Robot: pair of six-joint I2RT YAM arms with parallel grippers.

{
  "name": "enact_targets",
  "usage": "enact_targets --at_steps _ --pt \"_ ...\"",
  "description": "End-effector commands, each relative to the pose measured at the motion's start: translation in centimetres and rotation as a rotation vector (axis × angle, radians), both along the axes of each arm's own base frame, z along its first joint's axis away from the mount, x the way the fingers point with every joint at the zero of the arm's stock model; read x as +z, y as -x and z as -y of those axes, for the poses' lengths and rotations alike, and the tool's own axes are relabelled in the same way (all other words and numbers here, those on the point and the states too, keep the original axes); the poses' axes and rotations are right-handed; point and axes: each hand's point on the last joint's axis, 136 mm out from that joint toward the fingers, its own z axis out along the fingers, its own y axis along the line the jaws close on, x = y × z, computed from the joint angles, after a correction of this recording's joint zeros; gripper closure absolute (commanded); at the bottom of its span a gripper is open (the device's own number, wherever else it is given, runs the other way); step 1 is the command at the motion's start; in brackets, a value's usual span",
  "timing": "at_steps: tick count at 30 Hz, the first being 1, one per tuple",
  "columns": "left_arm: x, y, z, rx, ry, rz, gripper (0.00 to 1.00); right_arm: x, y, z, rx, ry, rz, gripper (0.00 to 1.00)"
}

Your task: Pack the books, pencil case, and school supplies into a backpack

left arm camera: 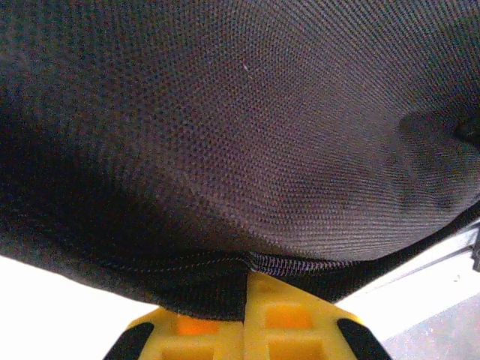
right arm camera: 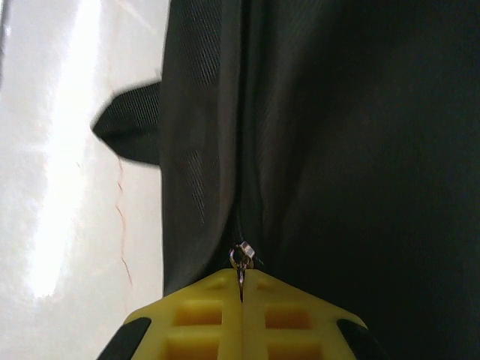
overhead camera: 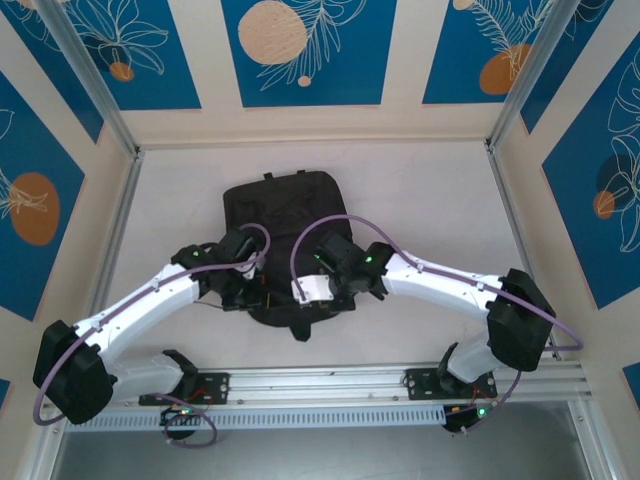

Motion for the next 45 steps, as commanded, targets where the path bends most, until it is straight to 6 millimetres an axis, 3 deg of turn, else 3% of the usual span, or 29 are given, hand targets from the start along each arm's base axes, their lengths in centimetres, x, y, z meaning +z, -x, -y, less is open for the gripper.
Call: enact_targets --at_steps 1,6,11,16,19,23,26,31,36,45 --pt "0.0 0.7 -3.4 0.011 -0.146 -0.009 1.00 -1.2 -1.1 5.6 -0.029 0.212 0.076 1.00" --pt "0.8 0.0 -4.3 0.000 -0.206 0.022 1.00 -0.5 -1.5 6.2 -0.017 0.235 0.105 1.00" --pt "2.1 -2.1 -6.4 0.026 -0.313 0.074 1.00 1.0 0.8 3.4 0.023 0.127 0.018 1.00" --pt "3.3 -6.1 -8.4 0.172 -0.311 0.103 0.99 3.3 3.7 -3.0 0.028 -0.070 -0.143 1.00" --pt "4.2 -9.0 -9.9 0.292 -0.306 0.121 0.97 3.4 4.7 -7.3 0.031 -0.153 -0.216 1.00" --pt "6.0 -11.5 -10.2 0.402 -0.230 0.164 0.72 2.8 5.0 -13.2 -0.005 -0.200 -0.301 1.00" --pt "7.3 -10.6 -10.5 0.438 -0.199 0.178 0.56 2.0 4.0 -16.4 -0.049 -0.194 -0.314 1.00" --pt "6.5 -5.7 -11.9 0.500 -0.197 0.081 0.50 1.7 2.0 -19.3 -0.115 -0.249 -0.284 1.00" --pt "4.6 -1.9 -11.9 0.556 -0.143 -0.014 0.51 2.4 1.0 -20.0 -0.164 -0.307 -0.266 1.00" --pt "1.3 -0.7 -9.9 0.624 0.012 -0.117 0.57 1.6 0.7 -19.3 -0.193 -0.283 -0.253 1.00"
